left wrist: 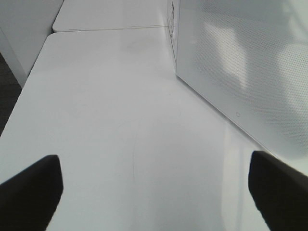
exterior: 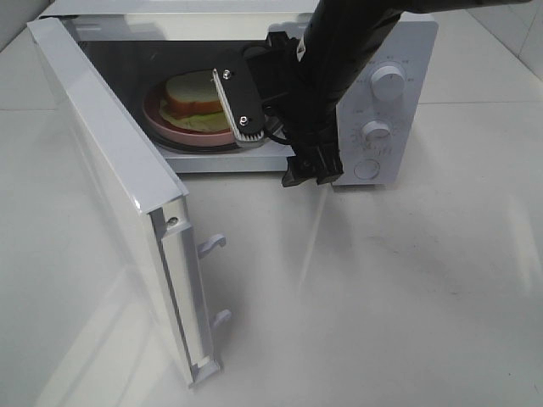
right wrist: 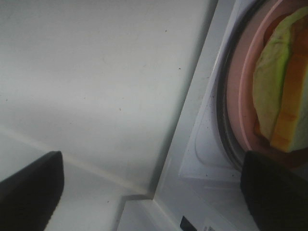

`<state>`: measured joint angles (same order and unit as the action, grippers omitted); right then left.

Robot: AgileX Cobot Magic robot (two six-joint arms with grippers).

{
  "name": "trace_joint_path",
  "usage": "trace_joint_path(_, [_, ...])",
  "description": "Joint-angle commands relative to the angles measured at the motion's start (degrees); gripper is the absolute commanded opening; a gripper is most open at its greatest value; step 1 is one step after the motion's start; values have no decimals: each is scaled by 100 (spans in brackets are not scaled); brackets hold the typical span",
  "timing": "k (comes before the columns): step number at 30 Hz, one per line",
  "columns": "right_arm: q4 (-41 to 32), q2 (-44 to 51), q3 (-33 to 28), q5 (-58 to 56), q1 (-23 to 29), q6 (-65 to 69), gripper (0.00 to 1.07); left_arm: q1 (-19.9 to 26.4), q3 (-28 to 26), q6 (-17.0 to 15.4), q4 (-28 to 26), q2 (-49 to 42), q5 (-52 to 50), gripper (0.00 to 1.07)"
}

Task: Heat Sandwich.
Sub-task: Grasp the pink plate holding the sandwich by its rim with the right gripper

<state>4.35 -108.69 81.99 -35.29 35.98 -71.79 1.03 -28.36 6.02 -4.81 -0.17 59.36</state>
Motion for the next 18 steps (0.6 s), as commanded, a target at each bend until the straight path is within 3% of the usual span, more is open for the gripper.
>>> trace_joint_path(1, [-29, -246, 252, 34, 23, 52, 94, 11, 6, -52, -57, -160, -40, 100])
trace_joint_path(18, [17, -1553, 1524, 223, 6, 241, 93, 11, 6, -52, -52, -160, -40, 100])
